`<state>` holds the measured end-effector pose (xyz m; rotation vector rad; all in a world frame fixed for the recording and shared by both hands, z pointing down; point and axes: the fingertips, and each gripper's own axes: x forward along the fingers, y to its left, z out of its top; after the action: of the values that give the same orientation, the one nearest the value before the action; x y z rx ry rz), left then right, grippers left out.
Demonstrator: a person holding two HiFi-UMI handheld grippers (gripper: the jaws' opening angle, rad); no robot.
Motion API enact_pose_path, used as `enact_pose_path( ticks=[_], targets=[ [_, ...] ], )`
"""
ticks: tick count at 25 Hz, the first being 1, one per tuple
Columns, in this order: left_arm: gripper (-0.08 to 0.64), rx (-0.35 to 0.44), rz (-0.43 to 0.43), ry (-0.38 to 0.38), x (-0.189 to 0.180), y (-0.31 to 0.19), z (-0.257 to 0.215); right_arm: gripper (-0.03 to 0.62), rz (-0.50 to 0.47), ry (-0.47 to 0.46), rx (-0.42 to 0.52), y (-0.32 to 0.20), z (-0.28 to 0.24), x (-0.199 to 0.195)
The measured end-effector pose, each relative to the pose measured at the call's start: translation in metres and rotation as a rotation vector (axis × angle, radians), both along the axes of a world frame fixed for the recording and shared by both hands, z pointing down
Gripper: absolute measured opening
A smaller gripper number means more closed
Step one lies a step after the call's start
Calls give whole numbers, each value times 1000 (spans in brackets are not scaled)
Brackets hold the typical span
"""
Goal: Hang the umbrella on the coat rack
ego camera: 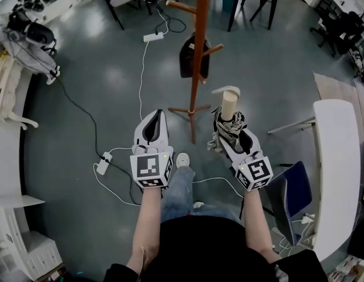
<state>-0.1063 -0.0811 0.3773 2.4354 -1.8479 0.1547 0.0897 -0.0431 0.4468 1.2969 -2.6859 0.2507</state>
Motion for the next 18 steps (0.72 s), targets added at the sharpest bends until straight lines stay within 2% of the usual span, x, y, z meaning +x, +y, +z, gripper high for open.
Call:
enact_pose_path(
  ticks=[10, 18],
  targets=[
    [6, -10, 97, -20, -6, -109, 8, 252, -5, 30, -62, -78, 34, -23],
    [6, -20, 150, -30, -1, -156, 13, 252, -22, 71, -98, -106, 52, -25]
  ],
)
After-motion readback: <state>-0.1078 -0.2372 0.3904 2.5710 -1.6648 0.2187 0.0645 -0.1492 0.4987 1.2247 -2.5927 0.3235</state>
